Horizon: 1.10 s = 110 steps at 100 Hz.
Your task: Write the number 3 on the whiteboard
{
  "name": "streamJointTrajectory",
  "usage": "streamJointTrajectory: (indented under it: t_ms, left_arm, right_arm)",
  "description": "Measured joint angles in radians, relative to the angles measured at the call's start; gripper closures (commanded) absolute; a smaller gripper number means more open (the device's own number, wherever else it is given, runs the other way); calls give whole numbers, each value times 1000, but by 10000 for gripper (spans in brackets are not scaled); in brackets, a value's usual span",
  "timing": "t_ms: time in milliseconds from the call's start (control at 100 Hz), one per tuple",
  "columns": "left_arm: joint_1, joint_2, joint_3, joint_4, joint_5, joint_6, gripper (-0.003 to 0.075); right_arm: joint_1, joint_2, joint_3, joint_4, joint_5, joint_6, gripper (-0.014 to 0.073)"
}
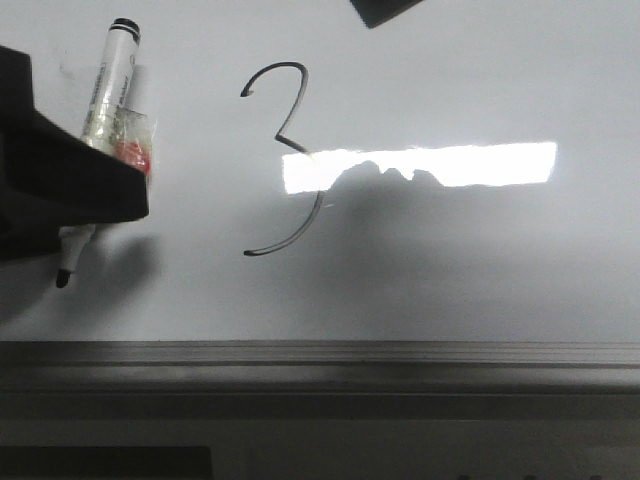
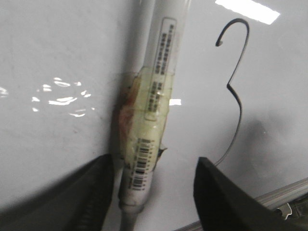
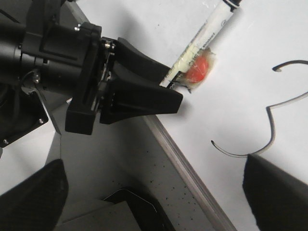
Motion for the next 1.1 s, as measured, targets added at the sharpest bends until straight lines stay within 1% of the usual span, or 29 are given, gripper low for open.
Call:
streamJointTrajectory:
  t_ms: [60, 110, 130, 150, 160, 180, 190, 200, 210, 220, 230, 250, 260, 270, 280, 290, 300, 310, 320, 330, 350, 380, 400, 530, 600, 700, 800, 900, 1100]
  left_arm:
    - [-3, -7, -2, 0, 0, 4, 227]
    - [-3, -20, -2, -7, -1, 19, 227]
    - [-3, -27, -2, -12, -1, 28, 227]
    - [-3, -36, -2, -19, -2, 39, 227]
    - [-3, -40, 0, -22, -2, 43, 227]
    - [-3, -51, 0, -26, -4, 55, 229]
    - [-3, -55, 0, -29, -4, 59, 231]
    - [-3, -63, 3, -31, -4, 67, 233]
    - [-3, -68, 3, -35, -5, 71, 241]
    - [-2, -76, 5, -37, -5, 79, 247]
    - [-1, -81, 5, -44, -5, 84, 254]
    - [0, -97, 9, -50, -6, 96, 283]
    - [0, -103, 9, -56, -6, 101, 310]
    - [2, -115, 12, -58, -6, 109, 325]
    - [2, -122, 11, -64, -6, 113, 342]
    - [2, -135, 12, -66, -6, 121, 379]
    - [2, -143, 14, -71, -10, 125, 400]
    - [4, -150, 14, -73, -9, 134, 443]
    - [4, -164, 16, -73, -9, 138, 466]
    - [4, -172, 16, -77, -11, 143, 514]
    - [4, -196, 18, -81, -11, 155, 565]
    - [4, -229, 20, -83, -11, 174, 691]
    - [4, -254, 22, -86, -13, 182, 739]
    - [4, -412, 47, -86, -21, 296, 741]
    - [4, -489, 62, -86, -19, 371, 741]
    - [4, -585, 83, -86, 24, 480, 741]
    - [4, -663, 104, -83, 95, 578, 740]
    - [4, -722, 126, -79, 150, 631, 741]
    - [4, -759, 138, -75, 219, 657, 741]
  right_arm:
    - [0, 0, 0, 0, 0, 5, -50]
    - [0, 0, 0, 0, 0, 5, 16]
    - [0, -2, 0, 0, 1, 5, 60]
    - [0, -3, 0, 0, 3, 5, 113]
    - [0, -3, 0, 0, 3, 5, 155]
    - [0, -5, 0, 0, 3, 5, 202]
    - [0, -7, 2, 0, 5, 5, 253]
    - [0, -7, 1, 0, 5, 7, 280]
    - [0, -10, 2, 0, 5, 7, 337]
    - [0, -12, 2, 0, 5, 10, 366]
    - [0, -12, 2, 0, 5, 10, 426]
    - [0, -17, 2, 0, 7, 14, 486]
    - [0, -20, 2, 0, 7, 14, 545]
    - [0, -21, 2, 0, 10, 16, 574]
    - [0, -25, 2, 0, 10, 17, 630]
    - [0, -27, 2, 0, 13, 17, 657]
    - [0, -29, 2, -2, 13, 19, 661]
    - [0, -34, 2, -2, 13, 19, 658]
    - [0, -36, 2, -2, 15, 21, 655]
    - [0, -41, 2, -3, 15, 21, 653]
    - [0, -48, 2, -6, 15, 23, 654]
    - [0, -60, 2, -12, 15, 25, 654]
    - [0, -69, 2, -18, 17, 25, 654]
    - [0, -136, 9, -77, 12, 27, 654]
    - [0, -189, 34, -121, -21, 28, 654]
    - [0, -297, 108, -171, -96, 30, 654]
    - [0, -420, 220, -185, -174, 30, 654]
    - [0, -551, 334, -192, -218, 32, 653]
    - [0, -784, 580, -208, -250, 32, 654]
